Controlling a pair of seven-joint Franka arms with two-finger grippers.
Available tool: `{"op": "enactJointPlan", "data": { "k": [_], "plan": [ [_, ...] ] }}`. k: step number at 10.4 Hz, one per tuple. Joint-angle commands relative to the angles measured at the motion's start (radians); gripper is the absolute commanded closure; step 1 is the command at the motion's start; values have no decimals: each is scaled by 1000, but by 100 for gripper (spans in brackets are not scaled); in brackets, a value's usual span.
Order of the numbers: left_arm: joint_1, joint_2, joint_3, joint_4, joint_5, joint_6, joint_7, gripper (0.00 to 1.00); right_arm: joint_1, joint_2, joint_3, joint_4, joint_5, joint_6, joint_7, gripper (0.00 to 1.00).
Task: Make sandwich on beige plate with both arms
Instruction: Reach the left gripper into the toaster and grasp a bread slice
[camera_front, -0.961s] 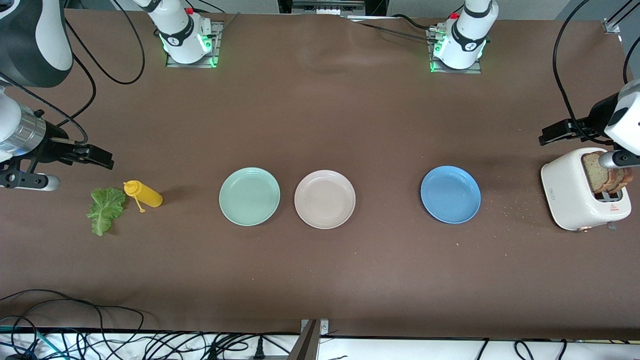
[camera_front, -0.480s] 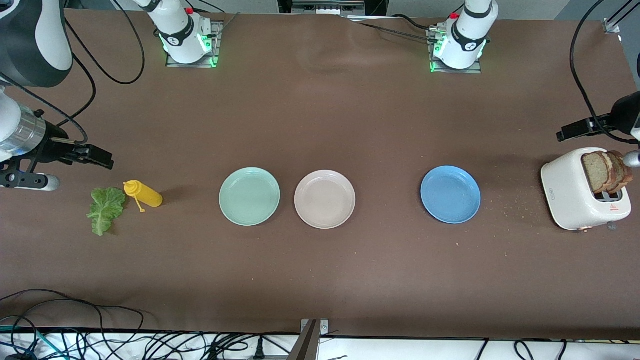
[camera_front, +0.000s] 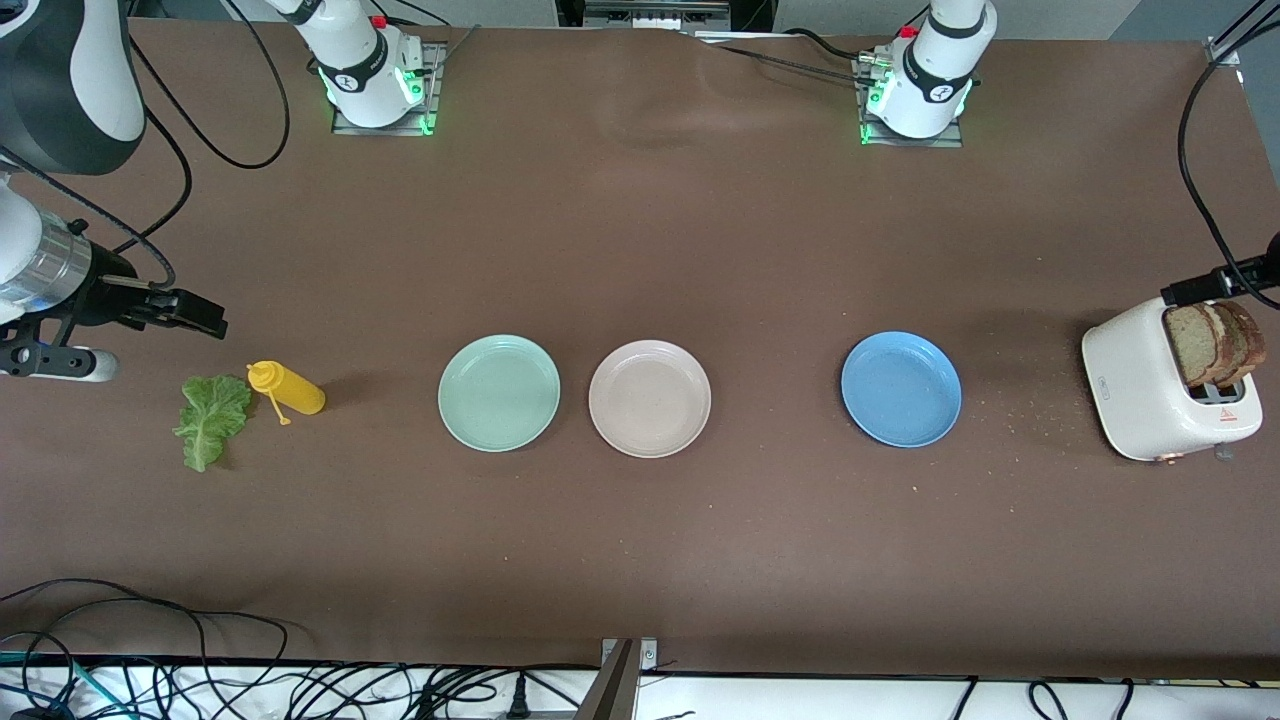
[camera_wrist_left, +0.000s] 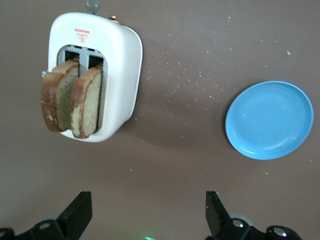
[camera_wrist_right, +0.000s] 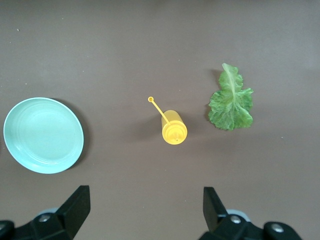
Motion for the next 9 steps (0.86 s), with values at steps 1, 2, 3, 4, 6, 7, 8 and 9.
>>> {"op": "enactJointPlan", "data": {
  "k": [1, 2, 3, 4, 6, 7, 8, 9],
  "plan": [
    [58, 79, -8, 29, 39, 76, 88, 0, -4, -6, 0, 4, 18, 0, -5, 0],
    [78, 110, -8, 28, 39, 116, 106, 0, -4, -6, 0, 2, 18, -2, -5, 0],
    [94, 131, -8, 23, 41, 144, 123, 0, -4, -6, 0, 2, 18, -2, -4, 0],
    [104, 147, -8, 23, 41, 161, 126, 0, -4, -6, 0, 2, 20, 0, -5, 0],
    [106, 167, -8, 18, 62, 184, 126, 0, -5, -6, -2, 2, 20, -2, -8, 0],
    [106, 179, -8, 17, 68, 194, 126, 0, -4, -6, 0, 2, 20, 0, -5, 0],
    [106, 181, -8, 3, 68, 211, 126, 0, -4, -6, 0, 2, 20, 0, -5, 0],
    [109, 184, -8, -11, 68, 231, 126, 0, -4, -6, 0, 2, 20, 0, -5, 0]
  ]
}}
